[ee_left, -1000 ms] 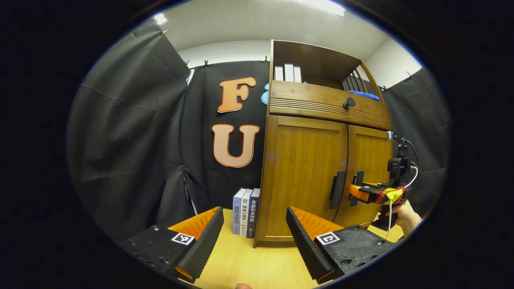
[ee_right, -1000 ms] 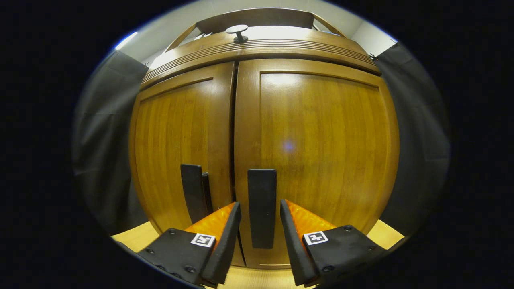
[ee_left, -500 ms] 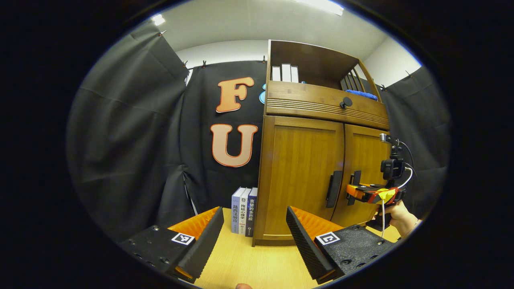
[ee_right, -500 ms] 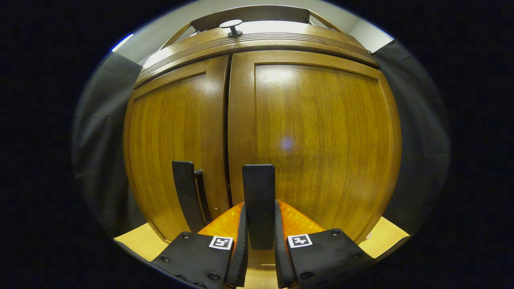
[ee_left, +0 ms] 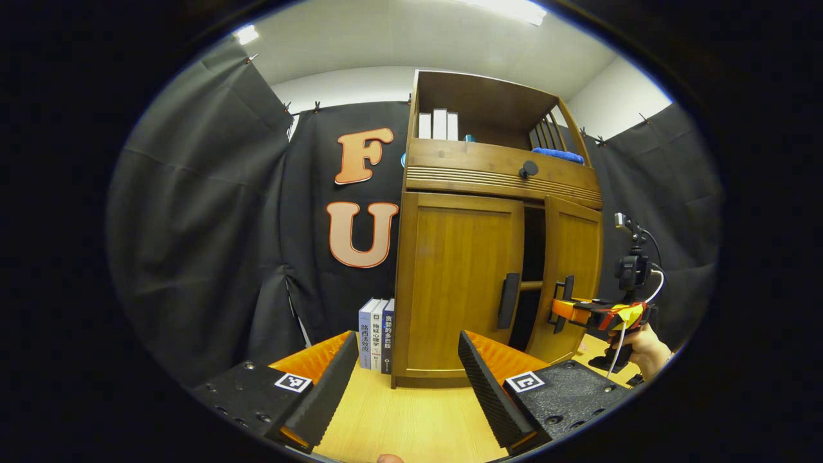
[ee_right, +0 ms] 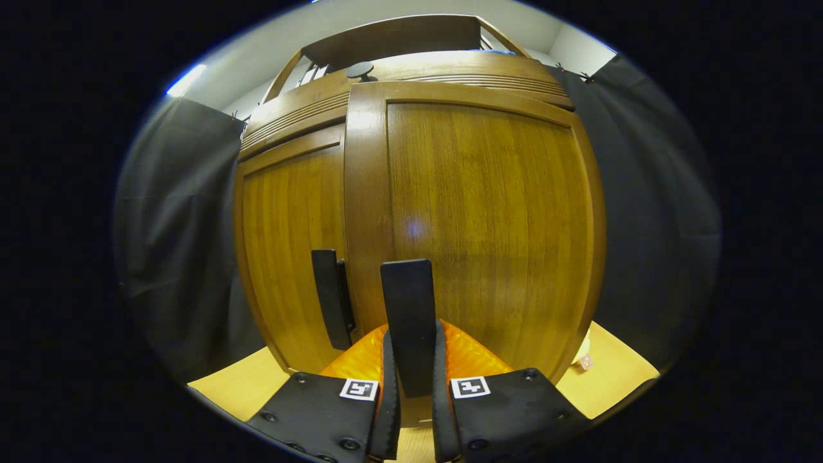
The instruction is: Open the right door of the double-door shoe cabinet with the right hand, and open the left door with the left hand.
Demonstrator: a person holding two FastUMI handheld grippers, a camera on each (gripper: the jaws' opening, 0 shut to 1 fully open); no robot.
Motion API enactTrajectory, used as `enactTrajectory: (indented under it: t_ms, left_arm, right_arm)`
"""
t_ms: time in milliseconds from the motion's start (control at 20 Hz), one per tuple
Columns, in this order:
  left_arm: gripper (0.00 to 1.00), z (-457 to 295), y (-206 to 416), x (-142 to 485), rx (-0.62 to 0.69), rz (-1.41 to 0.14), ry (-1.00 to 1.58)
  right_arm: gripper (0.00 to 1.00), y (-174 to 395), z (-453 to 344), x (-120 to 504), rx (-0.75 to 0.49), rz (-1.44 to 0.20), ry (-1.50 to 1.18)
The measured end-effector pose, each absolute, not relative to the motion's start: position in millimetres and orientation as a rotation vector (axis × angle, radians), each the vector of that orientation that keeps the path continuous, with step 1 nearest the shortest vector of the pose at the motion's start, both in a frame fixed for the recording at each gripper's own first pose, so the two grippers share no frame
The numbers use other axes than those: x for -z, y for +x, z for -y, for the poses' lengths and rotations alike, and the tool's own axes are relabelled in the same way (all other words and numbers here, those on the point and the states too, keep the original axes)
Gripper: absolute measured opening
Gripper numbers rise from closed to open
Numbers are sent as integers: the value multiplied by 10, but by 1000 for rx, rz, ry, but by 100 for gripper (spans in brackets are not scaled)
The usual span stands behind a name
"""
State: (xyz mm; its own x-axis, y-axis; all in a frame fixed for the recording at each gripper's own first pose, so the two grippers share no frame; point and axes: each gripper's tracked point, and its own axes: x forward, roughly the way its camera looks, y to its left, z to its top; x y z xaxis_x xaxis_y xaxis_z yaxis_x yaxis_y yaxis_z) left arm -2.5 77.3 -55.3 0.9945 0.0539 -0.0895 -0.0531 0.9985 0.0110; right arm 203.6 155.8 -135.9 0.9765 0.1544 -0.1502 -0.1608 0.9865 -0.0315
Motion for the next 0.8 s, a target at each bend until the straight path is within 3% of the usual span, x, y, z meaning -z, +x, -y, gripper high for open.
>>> enactTrajectory:
  t_ms: [100,150,300,550,800]
  left_arm:
    - [95,-701,-112,518,-44,-86,10]
    - [92,-663,-147,501,-38,-86,7]
    - [95,-578,-266,477,-26,-87,7]
    - [92,-394,-368,456,0,-90,5]
    - [92,-252,-400,519,17,-109,-2]
  right_arm:
    - [28,1902,-1483,1330,-153,-131,-69]
    - [28,1836,-1437,1322,-154,-130,-70]
    - [24,1664,-1318,1244,-163,-133,-53]
    - [28,1359,-1090,1181,-167,-126,-57]
    - [24,1189,-894,1122,-160,-123,-60]
